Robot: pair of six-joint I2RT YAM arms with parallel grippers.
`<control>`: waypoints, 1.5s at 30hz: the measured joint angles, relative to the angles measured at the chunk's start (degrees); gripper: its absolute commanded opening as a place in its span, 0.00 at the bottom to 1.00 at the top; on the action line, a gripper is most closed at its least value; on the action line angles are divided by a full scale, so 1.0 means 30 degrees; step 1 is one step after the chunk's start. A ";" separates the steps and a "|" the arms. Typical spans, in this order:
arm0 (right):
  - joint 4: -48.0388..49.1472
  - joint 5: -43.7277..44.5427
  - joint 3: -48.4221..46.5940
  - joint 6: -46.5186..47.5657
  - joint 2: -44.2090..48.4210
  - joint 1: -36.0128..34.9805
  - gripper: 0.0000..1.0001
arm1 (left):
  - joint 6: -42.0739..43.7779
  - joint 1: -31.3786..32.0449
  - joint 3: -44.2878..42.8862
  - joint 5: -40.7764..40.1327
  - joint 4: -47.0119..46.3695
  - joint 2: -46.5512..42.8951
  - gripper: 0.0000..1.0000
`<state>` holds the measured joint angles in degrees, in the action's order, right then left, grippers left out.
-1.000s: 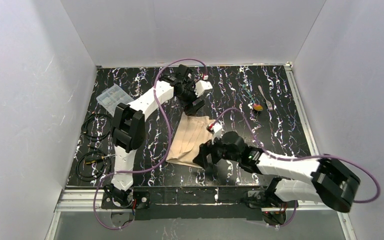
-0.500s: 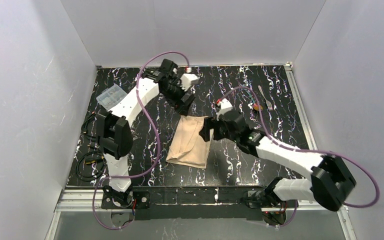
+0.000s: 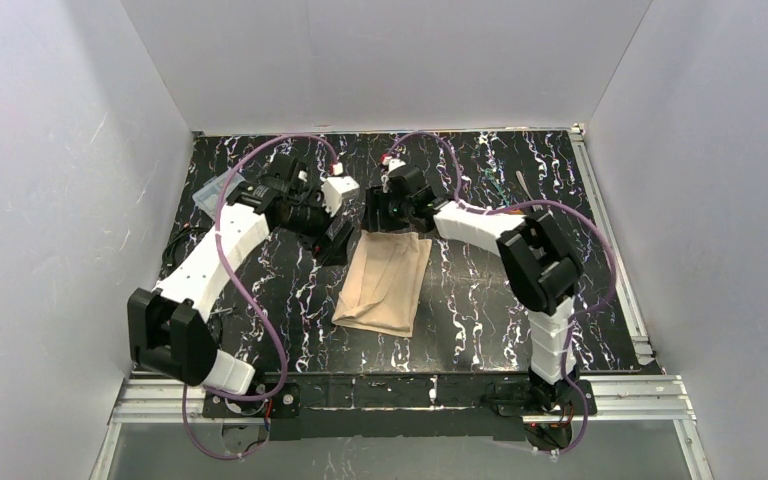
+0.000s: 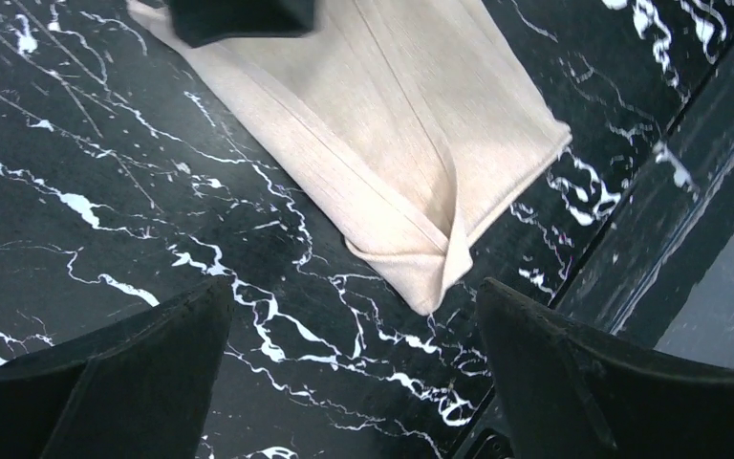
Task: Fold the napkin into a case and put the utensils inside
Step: Rotate the 2/3-rectangle-folded napkin at the center of the board.
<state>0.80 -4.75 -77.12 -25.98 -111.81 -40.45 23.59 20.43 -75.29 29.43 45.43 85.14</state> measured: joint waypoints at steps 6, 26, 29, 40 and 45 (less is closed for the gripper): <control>-0.0947 -0.0845 -0.1836 -0.0284 -0.1989 -0.0044 0.63 | 0.1763 0.0794 0.2113 0.0262 -0.0044 -0.1013 0.96; -0.1530 -0.0627 -0.4007 0.0022 -0.2863 -0.0291 0.51 | 0.5821 0.1931 0.7839 -0.3934 -0.5355 -0.7162 0.99; -0.1530 -0.0692 -0.4408 0.0073 -0.3373 -0.0313 0.48 | 0.6149 0.1953 0.7839 -0.3257 -0.4954 -0.6615 0.99; -0.2266 -0.0867 -0.4408 0.0160 -0.3825 -0.0328 0.04 | 0.8313 0.3708 1.0899 -0.1654 -0.5865 -0.6470 0.82; -0.2259 -0.0940 -0.4401 0.0138 -0.3825 -0.0328 0.01 | 0.8918 0.5064 1.1540 -0.1515 -0.7125 -0.6062 0.78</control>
<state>-5.98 -7.57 -90.32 -25.56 -123.28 -41.43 50.35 35.62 -40.66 24.88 24.05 66.96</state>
